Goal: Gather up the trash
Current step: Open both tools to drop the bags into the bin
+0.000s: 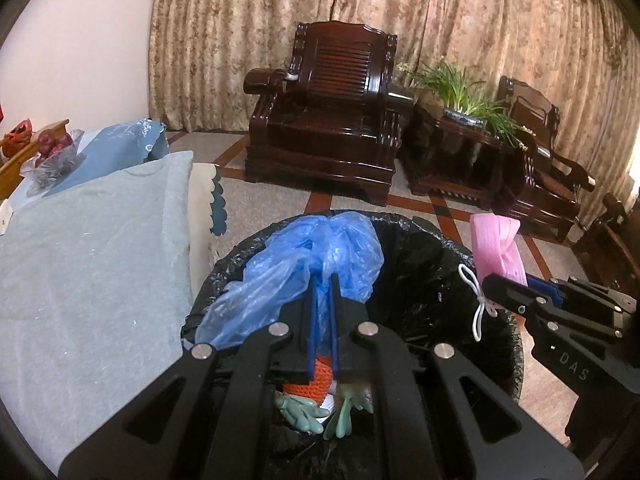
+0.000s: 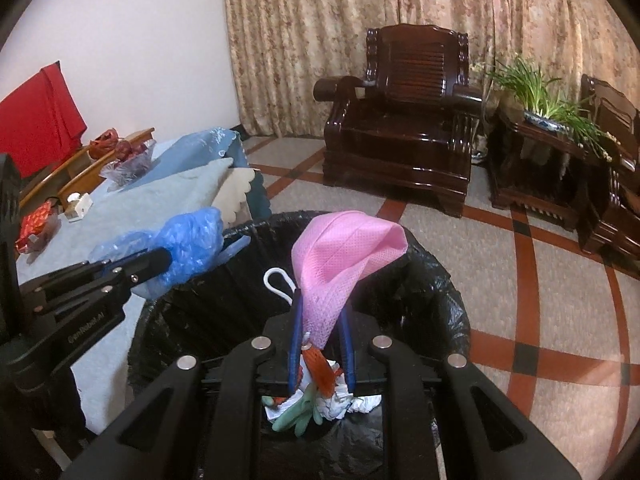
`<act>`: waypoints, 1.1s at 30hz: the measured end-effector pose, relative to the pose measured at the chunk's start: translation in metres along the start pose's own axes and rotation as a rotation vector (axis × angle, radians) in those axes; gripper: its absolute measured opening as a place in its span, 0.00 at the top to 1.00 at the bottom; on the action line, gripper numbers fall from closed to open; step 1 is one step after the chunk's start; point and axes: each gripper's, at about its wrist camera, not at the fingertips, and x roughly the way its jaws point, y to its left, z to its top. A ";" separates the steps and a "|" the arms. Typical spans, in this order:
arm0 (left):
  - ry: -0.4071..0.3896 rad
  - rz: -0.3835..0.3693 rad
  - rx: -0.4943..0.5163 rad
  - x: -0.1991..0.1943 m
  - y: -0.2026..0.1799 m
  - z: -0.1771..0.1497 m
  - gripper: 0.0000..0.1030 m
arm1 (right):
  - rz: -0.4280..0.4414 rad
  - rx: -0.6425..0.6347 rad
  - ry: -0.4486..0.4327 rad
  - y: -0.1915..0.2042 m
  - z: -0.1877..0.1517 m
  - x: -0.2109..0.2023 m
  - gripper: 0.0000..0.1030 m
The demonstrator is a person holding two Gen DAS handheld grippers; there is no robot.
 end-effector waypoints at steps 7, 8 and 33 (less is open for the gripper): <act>0.019 -0.033 -0.004 0.009 0.001 -0.002 0.91 | -0.012 0.013 0.030 -0.005 -0.006 0.012 0.73; 0.023 -0.049 -0.008 0.010 0.002 -0.002 0.90 | -0.016 0.013 0.037 -0.006 -0.007 0.013 0.69; -0.069 0.058 -0.082 -0.087 0.046 0.001 0.11 | 0.033 -0.029 -0.069 0.027 0.009 -0.050 0.06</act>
